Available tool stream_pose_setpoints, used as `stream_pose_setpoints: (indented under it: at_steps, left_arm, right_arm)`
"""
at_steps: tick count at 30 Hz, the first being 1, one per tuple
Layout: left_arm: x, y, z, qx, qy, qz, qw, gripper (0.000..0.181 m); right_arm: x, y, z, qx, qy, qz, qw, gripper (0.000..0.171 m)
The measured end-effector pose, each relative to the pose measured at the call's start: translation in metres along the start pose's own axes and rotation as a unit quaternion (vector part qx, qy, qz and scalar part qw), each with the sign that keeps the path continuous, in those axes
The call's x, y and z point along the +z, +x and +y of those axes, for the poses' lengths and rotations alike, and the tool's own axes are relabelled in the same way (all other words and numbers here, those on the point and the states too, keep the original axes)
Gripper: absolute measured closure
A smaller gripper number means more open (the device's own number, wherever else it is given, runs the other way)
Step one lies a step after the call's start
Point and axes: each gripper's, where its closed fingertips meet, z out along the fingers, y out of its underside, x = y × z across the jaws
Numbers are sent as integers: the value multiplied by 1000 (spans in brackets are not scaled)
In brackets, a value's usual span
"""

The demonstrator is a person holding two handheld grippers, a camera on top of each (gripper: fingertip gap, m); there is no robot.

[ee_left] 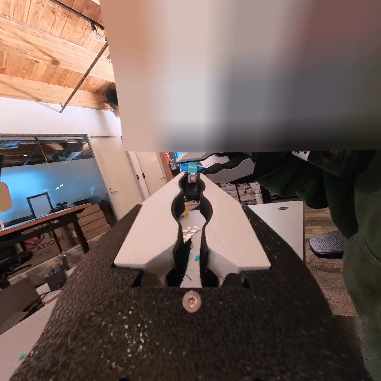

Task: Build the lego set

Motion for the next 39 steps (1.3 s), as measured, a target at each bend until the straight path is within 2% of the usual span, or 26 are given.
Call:
stream_pose_setpoints:
  at_steps: [11, 17, 24, 27, 30, 32, 35, 37, 39]
  left_arm:
    - [2, 3, 11, -38, -7, 13, 999, 175]
    - [3, 4, 7, -44, 1, 16, 999, 175]
    - [9, -3, 17, -43, -43, -20, 998, 167]
    - [11, 0, 19, -131, -42, 10, 990, 156]
    - [12, 3, 13, -268, -20, 66, 961, 147]
    - [12, 7, 7, -316, -5, 93, 944, 148]
    - [13, 16, 2, -310, -8, 113, 944, 150]
    - [14, 16, 3, -291, -14, 100, 951, 164]
    - [14, 16, 1, -291, -16, 99, 951, 166]
  right_arm:
    - [-2, -6, 1, -114, 6, 3, 993, 161]
    - [-3, -2, 2, -102, 11, -3, 995, 160]
    - [2, -4, 6, -100, -6, 31, 994, 160]
    - [2, 2, 7, -103, -9, 62, 993, 160]
    - [0, 3, 6, -125, -4, 89, 988, 159]
    - [-2, 2, 3, -145, 2, 107, 984, 160]
    - [-5, 4, -3, -157, 10, 129, 979, 159]
    - [-8, 8, -6, -155, 13, 144, 977, 159]
    - [-10, 11, -8, -166, 14, 154, 974, 159]
